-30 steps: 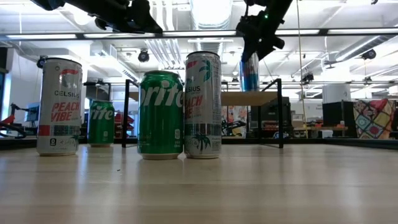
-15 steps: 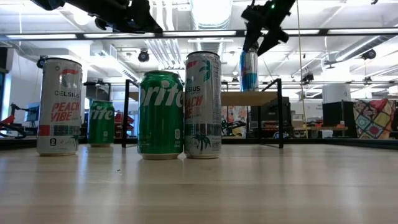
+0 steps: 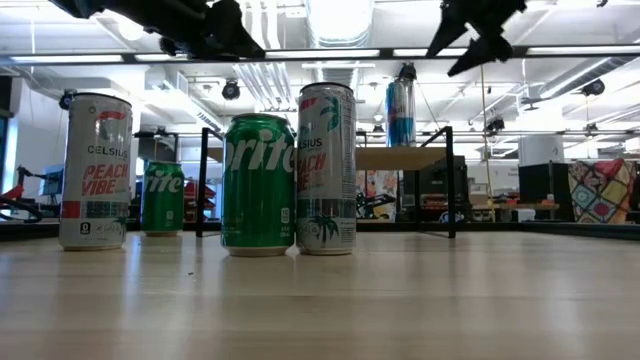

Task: Sort soda cans
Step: Put the blue soda can on the shelf and align it with other blue soda cans

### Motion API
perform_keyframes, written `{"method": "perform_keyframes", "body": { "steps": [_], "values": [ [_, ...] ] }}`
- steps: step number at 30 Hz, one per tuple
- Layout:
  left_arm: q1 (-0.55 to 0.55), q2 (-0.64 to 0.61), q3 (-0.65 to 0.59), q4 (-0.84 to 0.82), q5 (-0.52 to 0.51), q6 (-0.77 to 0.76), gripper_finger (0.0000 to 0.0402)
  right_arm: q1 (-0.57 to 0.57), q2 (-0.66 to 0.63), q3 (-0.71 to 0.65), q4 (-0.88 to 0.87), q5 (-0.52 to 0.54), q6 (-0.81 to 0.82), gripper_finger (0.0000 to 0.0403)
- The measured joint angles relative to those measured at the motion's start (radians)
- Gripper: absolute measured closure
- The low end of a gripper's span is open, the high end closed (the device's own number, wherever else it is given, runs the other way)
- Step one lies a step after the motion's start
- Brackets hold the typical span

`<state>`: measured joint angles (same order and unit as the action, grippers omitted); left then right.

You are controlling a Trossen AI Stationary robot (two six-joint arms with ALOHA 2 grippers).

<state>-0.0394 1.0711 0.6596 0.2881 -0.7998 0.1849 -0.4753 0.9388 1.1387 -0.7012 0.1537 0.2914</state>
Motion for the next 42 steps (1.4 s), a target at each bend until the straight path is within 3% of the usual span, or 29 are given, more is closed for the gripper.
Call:
{"method": "perform_keyframes", "body": {
  "steps": [4,9,15,20,27,32,35,42],
  "values": [
    [-0.001,0.053,0.0,0.058,0.202,0.033,0.0019,0.114,-0.084,-0.173,0.104,0.014,0.038,0.0044],
    [0.001,0.132,0.048,0.129,0.195,0.035,0.0019,0.258,-0.143,-0.361,0.268,0.091,0.065,0.0044],
    [-0.001,0.249,0.129,0.095,0.157,-0.028,0.0019,0.38,-0.139,-0.514,0.47,0.09,0.077,0.0044],
    [-0.036,0.252,0.226,-0.266,-0.036,-0.177,0.0019,0.478,-0.114,-0.596,0.577,0.081,0.072,0.0044],
    [-0.171,0.174,0.258,-0.676,-0.12,-0.553,0.0019,0.61,-0.084,-0.69,0.703,0.084,0.049,0.0044],
    [-0.231,0.125,0.258,-0.868,-0.159,-0.778,0.0019,0.661,-0.037,-0.776,0.926,0.139,0.034,0.0044],
    [-0.27,0.1,0.258,-0.924,-0.148,-0.82,0.0019,0.658,-0.033,-0.781,0.959,0.145,0.032,0.0044],
    [-0.398,0.051,0.296,-0.948,-0.138,-0.69,0.0019,0.659,-0.011,-0.752,0.947,0.046,-0.178,0.0044]
  ]
}}
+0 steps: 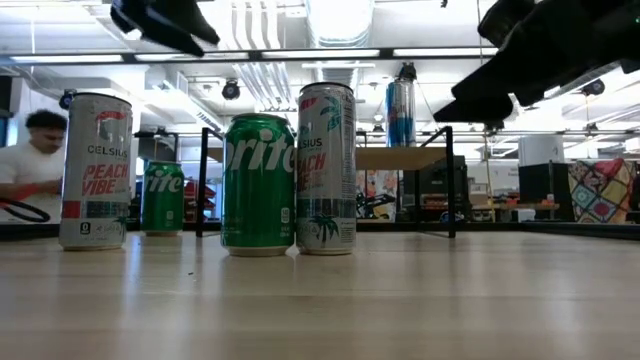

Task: Sort soda cans
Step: Put the blue soda can on the shelf and align it with other blue soda cans

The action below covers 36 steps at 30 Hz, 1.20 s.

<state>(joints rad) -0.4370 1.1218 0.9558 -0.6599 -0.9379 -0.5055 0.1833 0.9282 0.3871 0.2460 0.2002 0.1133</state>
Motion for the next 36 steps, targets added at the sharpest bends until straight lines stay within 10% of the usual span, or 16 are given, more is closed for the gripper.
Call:
{"method": "perform_keyframes", "body": {
  "steps": [10,19,36],
  "values": [
    [-0.32,0.028,-0.029,-0.034,-0.15,-0.155,0.0054,0.0,0.07,0.016,-0.004,-0.016,-0.054,0.0044],
    [-0.354,0.065,0.054,-0.112,0.292,-0.377,0.0067,0.0,0.098,0.076,-0.002,-0.015,-0.013,0.0044],
    [-0.347,0.374,0.378,-0.548,0.665,-0.763,0.0067,-0.001,0.158,0.093,-0.009,0.086,0.079,0.0044]
  ]
}}
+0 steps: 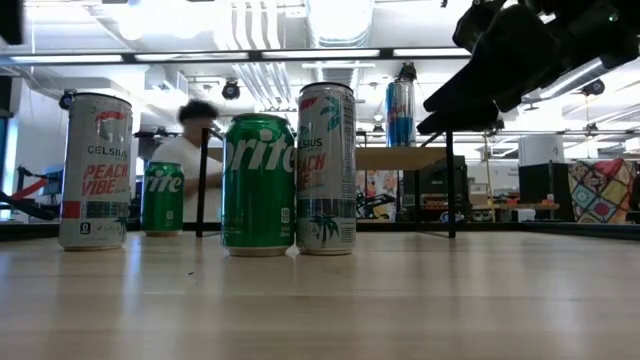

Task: Sort soda cans
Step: Put the blue soda can on the shelf and align it with other blue soda cans

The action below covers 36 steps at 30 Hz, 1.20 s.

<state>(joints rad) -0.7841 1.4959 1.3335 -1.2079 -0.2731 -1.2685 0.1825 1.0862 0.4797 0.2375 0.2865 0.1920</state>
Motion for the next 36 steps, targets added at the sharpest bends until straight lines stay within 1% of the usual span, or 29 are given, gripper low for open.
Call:
{"method": "perform_keyframes", "body": {
  "steps": [4,7,11,14,17,23,27,31,36],
  "values": [
    [0.0,0.027,0.018,-0.004,0.041,-0.051,0.0067,0.0,-0.008,0.0,0.0,0.03,-0.021,0.0044],
    [-0.006,0.04,0.034,-0.008,0.033,-0.085,0.0067,-0.005,-0.015,0.002,-0.001,0.031,-0.032,0.0044],
    [-0.027,0.05,0.061,-0.011,0.023,-0.072,0.0067,-0.013,-0.016,0.01,-0.001,0.031,-0.026,0.0044],
    [-0.039,0.053,0.066,-0.003,0.043,-0.069,0.0067,-0.013,-0.016,0.011,-0.001,0.031,-0.009,0.0044],
    [-0.048,0.053,0.052,0.016,0.08,-0.077,0.0067,-0.013,-0.016,0.011,-0.002,0.03,0.009,0.0044],
    [-0.048,0.056,0.033,0.092,0.084,-0.06,0.0067,-0.013,-0.016,0.011,-0.071,0.03,0.034,0.0044],
    [-0.053,0.056,0.033,0.095,0.081,-0.05,0.0066,-0.013,-0.016,0.011,-0.086,0.03,0.036,0.0044],
    [-0.052,0.056,0.031,0.083,0.082,-0.07,0.0054,-0.013,-0.016,0.013,-0.09,0.03,0.036,0.0044],
    [-0.054,0.056,0.027,0.09,0.108,-0.106,0.0023,-0.013,-0.016,0.029,-0.109,0.03,0.046,0.0044]
  ]
}}
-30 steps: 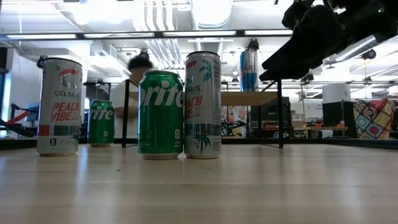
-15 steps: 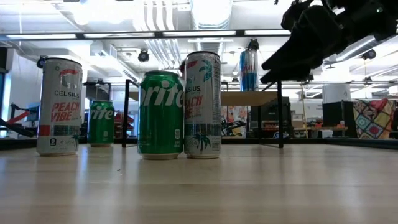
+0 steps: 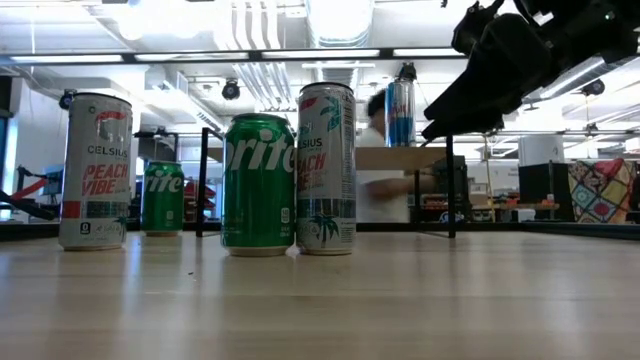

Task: Sort soda cans
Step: Put the blue soda can on the shelf and align it with other blue soda cans

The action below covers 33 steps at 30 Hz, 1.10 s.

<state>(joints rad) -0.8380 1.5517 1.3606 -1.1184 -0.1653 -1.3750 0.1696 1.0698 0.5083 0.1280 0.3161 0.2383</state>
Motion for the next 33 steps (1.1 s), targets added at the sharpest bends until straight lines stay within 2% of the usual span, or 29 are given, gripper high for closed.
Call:
{"method": "perform_keyframes", "body": {
  "steps": [5,11,17,21,29,33],
  "values": [
    [-0.013,0.034,-0.017,0.002,0.024,-0.005,0.0003,0.0,0.0,0.011,-0.019,0.0,0.0,0.0044],
    [-0.008,0.121,-0.018,-0.009,0.131,0.062,0.0003,0.0,0.0,0.011,-0.02,0.0,0.0,0.0044],
    [-0.001,0.154,-0.019,-0.035,0.152,0.112,0.0011,0.0,0.0,0.011,-0.019,0.002,-0.002,0.0044],
    [0.011,0.155,-0.02,-0.033,0.15,0.156,0.0049,0.0,0.0,0.011,-0.019,0.02,-0.002,0.0044],
    [0.076,0.155,-0.02,-0.027,0.106,0.235,0.0169,0.0,0.0,0.01,-0.022,0.025,0.069,0.0044],
    [0.124,0.155,-0.02,-0.026,0.068,0.282,0.0182,0.0,0.0,0.01,-0.042,0.025,0.112,0.0044]
  ]
}}
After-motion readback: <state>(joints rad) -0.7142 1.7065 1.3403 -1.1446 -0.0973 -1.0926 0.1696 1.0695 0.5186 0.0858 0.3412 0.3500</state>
